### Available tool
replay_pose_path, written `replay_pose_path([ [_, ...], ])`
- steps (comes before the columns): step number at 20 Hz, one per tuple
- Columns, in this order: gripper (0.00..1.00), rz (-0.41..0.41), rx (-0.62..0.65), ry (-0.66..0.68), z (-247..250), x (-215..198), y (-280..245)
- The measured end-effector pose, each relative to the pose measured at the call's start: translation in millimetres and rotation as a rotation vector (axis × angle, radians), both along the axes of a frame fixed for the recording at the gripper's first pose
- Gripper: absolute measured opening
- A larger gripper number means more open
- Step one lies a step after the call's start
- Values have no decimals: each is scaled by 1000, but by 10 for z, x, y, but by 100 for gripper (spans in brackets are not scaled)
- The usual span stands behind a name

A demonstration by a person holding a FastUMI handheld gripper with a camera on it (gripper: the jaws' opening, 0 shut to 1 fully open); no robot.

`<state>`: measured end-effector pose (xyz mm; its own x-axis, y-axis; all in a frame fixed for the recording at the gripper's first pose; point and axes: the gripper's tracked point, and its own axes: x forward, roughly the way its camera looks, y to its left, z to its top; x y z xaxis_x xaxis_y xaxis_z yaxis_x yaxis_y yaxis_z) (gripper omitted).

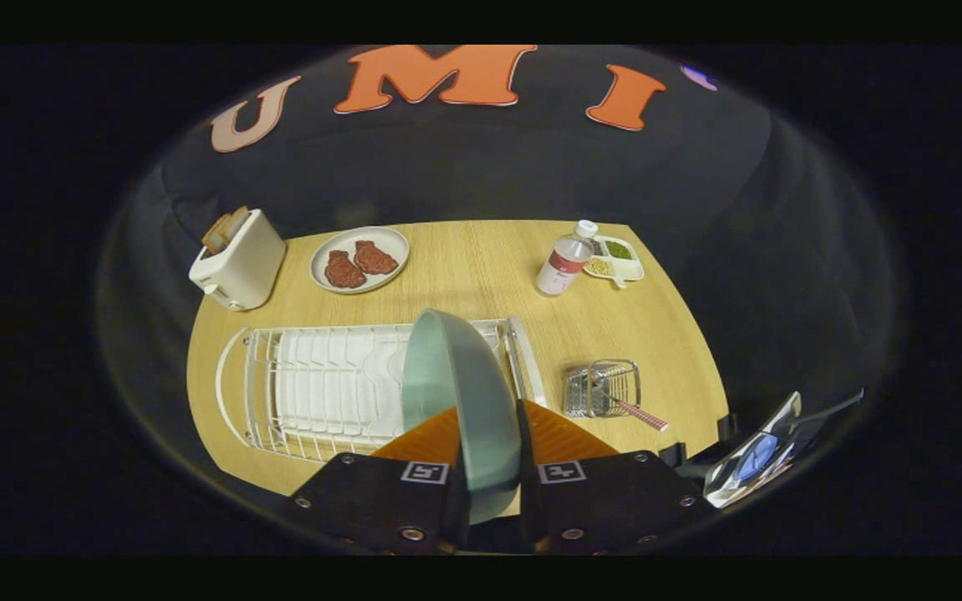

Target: Take the plate from the dish rack, then take the spoon from the basket and place it into the plate.

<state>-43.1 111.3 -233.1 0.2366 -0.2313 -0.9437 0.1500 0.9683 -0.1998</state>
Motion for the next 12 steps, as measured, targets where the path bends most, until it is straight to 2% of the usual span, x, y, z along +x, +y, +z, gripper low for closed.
replay_pose_path([
  [7, 25, 24, 129, 13, 127, -609, -311],
  [12, 25, -30, 282, 39, 29, -995, -576],
])
